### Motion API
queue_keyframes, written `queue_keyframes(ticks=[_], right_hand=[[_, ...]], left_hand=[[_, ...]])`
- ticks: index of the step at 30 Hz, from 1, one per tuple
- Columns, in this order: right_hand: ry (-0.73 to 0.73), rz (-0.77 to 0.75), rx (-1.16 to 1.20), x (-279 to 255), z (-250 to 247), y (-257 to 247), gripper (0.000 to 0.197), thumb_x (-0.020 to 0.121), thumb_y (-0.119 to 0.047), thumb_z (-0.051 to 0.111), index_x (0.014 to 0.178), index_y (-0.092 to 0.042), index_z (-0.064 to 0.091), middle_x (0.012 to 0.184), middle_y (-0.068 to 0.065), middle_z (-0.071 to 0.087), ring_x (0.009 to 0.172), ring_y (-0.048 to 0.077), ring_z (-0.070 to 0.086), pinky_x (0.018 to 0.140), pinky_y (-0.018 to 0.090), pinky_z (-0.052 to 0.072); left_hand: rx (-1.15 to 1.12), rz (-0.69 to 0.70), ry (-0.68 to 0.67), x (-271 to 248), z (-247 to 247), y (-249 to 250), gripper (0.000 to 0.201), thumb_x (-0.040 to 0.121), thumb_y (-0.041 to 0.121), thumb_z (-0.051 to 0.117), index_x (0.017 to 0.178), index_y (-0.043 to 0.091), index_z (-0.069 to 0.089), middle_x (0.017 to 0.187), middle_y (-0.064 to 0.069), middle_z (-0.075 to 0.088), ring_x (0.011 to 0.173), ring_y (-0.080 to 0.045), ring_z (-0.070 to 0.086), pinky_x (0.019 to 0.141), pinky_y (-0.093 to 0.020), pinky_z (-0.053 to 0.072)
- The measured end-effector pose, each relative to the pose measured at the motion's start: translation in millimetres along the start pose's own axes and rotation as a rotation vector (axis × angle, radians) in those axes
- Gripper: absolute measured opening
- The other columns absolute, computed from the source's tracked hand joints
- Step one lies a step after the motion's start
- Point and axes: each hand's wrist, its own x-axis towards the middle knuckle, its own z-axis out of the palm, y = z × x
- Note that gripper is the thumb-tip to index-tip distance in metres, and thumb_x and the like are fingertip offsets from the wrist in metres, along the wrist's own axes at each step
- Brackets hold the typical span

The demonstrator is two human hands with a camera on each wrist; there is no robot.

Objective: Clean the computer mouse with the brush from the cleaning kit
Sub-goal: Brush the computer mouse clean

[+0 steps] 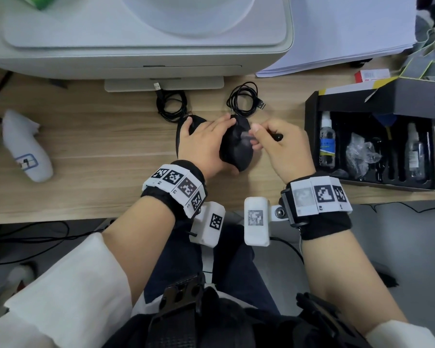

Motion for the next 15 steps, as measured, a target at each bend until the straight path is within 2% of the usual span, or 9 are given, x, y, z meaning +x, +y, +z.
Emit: queue_keyframes(ticks=[3,5,7,10,13,15], right_hand=[[-0.135,0.068,-0.001,-0.1,3.9,-5.1,0.026,0.089,-0.030,0.054,0.067,-0.023,0.065,0.063,0.001,0.068,0.059,0.017,0.064,0.075,0.041,0.055],[-0.104,0.003,-0.035,-0.3,4.6,-5.7,0.023,0.088,-0.034,0.053,0.067,-0.030,0.063,0.066,-0.001,0.069,0.061,0.017,0.065,0.075,0.042,0.055],[-0.118,-0.039,-0.075,-0.7,5.1,-7.0,0.022,0.086,-0.042,0.053,0.067,-0.035,0.062,0.069,-0.005,0.070,0.063,0.017,0.066,0.075,0.044,0.054],[-0.231,-0.016,-0.079,-2.1,8.9,-7.3,0.025,0.085,-0.044,0.054,0.069,-0.029,0.065,0.069,-0.004,0.071,0.062,0.020,0.066,0.075,0.048,0.055],[-0.085,-0.056,-0.067,-2.1,6.6,-4.6,0.021,0.087,-0.040,0.052,0.073,-0.032,0.064,0.068,-0.007,0.068,0.058,0.015,0.063,0.073,0.041,0.054],[-0.054,-0.011,-0.040,-1.6,3.6,-2.8,0.023,0.089,-0.036,0.052,0.070,-0.029,0.064,0.060,-0.010,0.065,0.057,0.016,0.062,0.073,0.039,0.052]], left_hand=[[0.015,0.008,-0.009,-0.1,-0.4,-1.1,0.107,0.051,0.043,0.082,0.142,0.032,0.026,0.153,0.016,0.025,0.139,-0.009,0.027,0.115,-0.045,-0.001],[0.029,0.008,-0.018,-0.4,-0.6,-0.8,0.110,0.050,0.042,0.083,0.142,0.032,0.024,0.153,0.016,0.024,0.139,-0.009,0.026,0.115,-0.046,-0.002],[0.028,0.007,-0.021,-0.3,-0.5,-0.8,0.112,0.048,0.044,0.084,0.142,0.032,0.024,0.154,0.016,0.023,0.140,-0.009,0.025,0.116,-0.047,-0.002],[0.025,0.011,-0.016,-0.8,-0.7,-0.7,0.113,0.047,0.053,0.081,0.142,0.031,0.024,0.154,0.015,0.023,0.140,-0.009,0.025,0.116,-0.047,-0.002],[0.019,0.000,0.000,-0.4,0.0,1.4,0.110,0.048,0.061,0.077,0.142,0.031,0.025,0.153,0.015,0.024,0.140,-0.010,0.025,0.116,-0.048,-0.003],[0.008,-0.009,0.012,-0.1,0.8,1.9,0.107,0.050,0.063,0.074,0.141,0.032,0.027,0.153,0.016,0.025,0.139,-0.009,0.026,0.116,-0.047,-0.002]])
